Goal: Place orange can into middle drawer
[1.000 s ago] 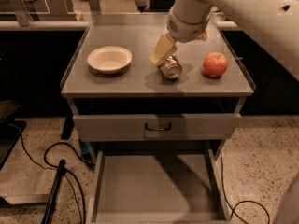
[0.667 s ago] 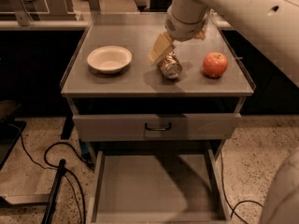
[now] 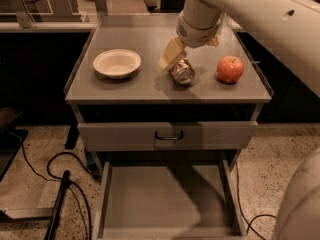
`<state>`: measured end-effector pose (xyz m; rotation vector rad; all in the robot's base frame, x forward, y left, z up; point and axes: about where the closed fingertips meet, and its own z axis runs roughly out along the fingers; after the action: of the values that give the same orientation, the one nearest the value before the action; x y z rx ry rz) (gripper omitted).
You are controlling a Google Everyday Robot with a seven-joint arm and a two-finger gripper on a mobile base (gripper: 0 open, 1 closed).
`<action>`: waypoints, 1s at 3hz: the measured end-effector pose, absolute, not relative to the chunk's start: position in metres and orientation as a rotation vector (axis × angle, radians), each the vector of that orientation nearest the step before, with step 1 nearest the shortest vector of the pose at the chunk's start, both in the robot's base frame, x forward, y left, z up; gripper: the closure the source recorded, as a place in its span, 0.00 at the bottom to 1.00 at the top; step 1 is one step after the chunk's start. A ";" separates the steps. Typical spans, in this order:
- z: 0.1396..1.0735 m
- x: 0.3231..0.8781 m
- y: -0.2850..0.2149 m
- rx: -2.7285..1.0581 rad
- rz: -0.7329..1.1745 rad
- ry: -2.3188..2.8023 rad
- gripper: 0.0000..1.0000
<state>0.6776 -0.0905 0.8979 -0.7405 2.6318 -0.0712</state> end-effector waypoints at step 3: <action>0.851 0.709 -0.070 -0.769 -0.113 2.695 0.00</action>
Offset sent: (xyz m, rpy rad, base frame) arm 0.0206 0.0085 -0.0290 -0.0117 0.0384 -0.0202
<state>0.7087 -0.0703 0.8506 -0.7695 2.6949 -0.1129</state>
